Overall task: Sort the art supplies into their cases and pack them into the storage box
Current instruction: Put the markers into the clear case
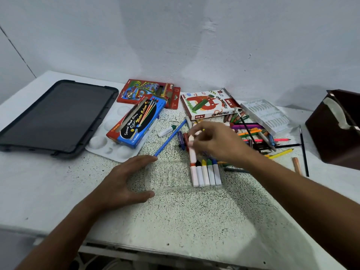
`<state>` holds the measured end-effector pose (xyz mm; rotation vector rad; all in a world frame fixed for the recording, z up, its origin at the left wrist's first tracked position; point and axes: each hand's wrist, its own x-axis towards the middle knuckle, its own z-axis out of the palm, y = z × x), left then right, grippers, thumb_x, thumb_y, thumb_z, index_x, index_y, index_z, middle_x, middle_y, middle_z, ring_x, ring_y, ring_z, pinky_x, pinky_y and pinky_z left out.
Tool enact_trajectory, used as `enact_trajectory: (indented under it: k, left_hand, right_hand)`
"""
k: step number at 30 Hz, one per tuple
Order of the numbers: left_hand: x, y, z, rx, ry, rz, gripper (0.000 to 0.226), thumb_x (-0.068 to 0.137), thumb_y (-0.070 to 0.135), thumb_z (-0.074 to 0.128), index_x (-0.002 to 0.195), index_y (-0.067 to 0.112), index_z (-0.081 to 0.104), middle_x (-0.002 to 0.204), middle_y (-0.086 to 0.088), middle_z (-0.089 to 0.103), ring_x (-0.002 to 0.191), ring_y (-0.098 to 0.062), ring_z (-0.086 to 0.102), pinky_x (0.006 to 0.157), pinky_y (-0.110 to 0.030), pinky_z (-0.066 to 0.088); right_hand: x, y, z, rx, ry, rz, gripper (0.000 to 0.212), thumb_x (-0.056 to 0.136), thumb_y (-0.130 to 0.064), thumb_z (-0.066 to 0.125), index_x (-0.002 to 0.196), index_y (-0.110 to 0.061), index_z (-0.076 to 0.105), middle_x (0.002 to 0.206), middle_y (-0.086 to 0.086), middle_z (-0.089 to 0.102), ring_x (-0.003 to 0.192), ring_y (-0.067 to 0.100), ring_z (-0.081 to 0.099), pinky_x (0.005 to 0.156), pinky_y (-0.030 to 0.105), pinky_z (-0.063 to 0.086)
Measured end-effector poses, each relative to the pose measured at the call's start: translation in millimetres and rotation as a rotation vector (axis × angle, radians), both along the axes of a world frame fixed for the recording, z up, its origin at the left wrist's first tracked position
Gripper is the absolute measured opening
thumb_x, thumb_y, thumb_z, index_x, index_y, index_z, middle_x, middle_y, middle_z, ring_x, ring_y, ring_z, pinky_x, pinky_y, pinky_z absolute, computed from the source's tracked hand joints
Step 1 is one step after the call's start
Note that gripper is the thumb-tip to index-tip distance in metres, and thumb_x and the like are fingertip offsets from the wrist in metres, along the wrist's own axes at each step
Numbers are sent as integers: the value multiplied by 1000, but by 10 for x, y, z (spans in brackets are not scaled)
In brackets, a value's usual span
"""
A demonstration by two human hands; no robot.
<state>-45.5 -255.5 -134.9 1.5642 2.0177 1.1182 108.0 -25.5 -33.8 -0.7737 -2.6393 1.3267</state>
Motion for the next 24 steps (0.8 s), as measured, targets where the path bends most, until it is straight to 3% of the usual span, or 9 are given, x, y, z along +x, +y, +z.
enact_trajectory:
  k: [6, 14, 24]
  left_hand:
    - [11, 3, 19, 7, -2, 1, 79, 64, 51, 79, 136, 33, 51, 137, 18, 53, 127, 1, 47, 105, -12, 33]
    - [3, 1, 8, -11, 7, 7, 80, 64, 54, 79, 136, 37, 50, 137, 19, 52, 127, 2, 47, 106, -13, 34]
    - [15, 0, 4, -7, 18, 15, 79, 63, 56, 79, 135, 40, 50, 137, 22, 51, 128, 5, 45, 103, -6, 30]
  right_hand:
    - [59, -233, -210, 194, -135, 127, 28, 86, -31, 67, 112, -22, 61, 97, -9, 66, 86, 7, 63, 77, 23, 52]
    - [87, -250, -332, 422, -171, 163, 42, 88, -38, 62, 126, -18, 57, 118, 0, 56, 103, 15, 54, 94, 30, 47]
    - [145, -264, -416, 524, -120, 197, 34, 86, -37, 66, 115, -21, 61, 117, -3, 56, 107, 15, 47, 87, 30, 42]
